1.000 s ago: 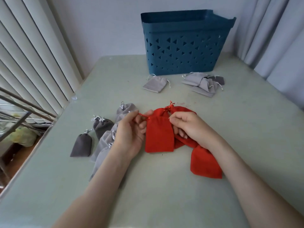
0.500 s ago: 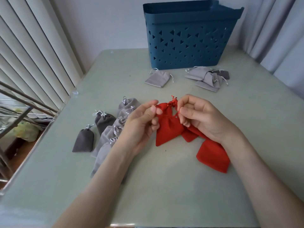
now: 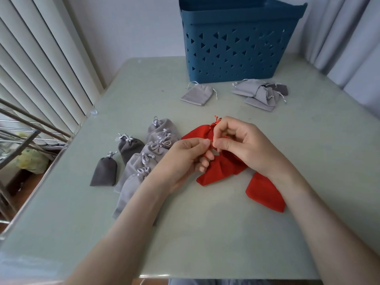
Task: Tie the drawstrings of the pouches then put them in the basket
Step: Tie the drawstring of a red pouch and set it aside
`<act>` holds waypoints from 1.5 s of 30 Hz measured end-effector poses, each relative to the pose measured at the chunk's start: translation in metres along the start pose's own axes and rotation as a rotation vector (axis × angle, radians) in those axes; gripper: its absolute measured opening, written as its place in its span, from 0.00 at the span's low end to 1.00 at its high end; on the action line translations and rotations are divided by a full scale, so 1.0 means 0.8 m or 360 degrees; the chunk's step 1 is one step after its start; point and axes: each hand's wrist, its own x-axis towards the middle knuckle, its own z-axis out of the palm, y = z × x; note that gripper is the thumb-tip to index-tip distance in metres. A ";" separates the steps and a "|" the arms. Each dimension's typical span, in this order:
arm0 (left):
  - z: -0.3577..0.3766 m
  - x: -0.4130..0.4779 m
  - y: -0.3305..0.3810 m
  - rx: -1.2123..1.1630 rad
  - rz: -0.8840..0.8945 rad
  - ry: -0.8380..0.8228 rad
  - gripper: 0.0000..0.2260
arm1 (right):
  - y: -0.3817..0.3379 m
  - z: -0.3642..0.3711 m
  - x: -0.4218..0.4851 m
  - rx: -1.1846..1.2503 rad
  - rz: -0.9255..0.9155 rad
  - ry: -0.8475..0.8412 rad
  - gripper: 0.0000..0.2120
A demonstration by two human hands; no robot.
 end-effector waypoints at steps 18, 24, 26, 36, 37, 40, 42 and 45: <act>0.006 0.002 -0.004 0.0130 0.0196 0.0092 0.15 | 0.004 0.012 0.007 0.0123 0.0241 0.0199 0.12; 0.001 0.003 0.000 0.0054 0.0239 0.0218 0.12 | 0.010 0.021 0.006 0.0228 0.0361 -0.0013 0.11; -0.002 0.003 0.002 0.0030 0.0242 0.0256 0.12 | 0.007 0.019 0.006 0.0275 0.0352 -0.0043 0.13; -0.011 0.000 0.002 0.0475 0.0387 0.0291 0.04 | 0.003 0.011 0.007 0.0466 0.0404 0.0081 0.17; -0.010 0.000 -0.001 0.0645 0.0446 0.0374 0.04 | 0.004 0.012 0.007 0.0441 0.0399 0.0091 0.17; -0.009 0.002 -0.011 0.1379 0.0725 0.0680 0.03 | 0.007 0.018 0.007 0.0354 0.0379 0.0099 0.14; -0.012 0.005 -0.017 0.1628 0.0850 0.0785 0.03 | 0.006 0.020 0.006 0.0386 0.0427 0.0072 0.11; -0.013 0.006 -0.020 0.1659 0.1002 0.0835 0.03 | 0.003 0.020 0.007 0.0679 0.0601 0.0074 0.08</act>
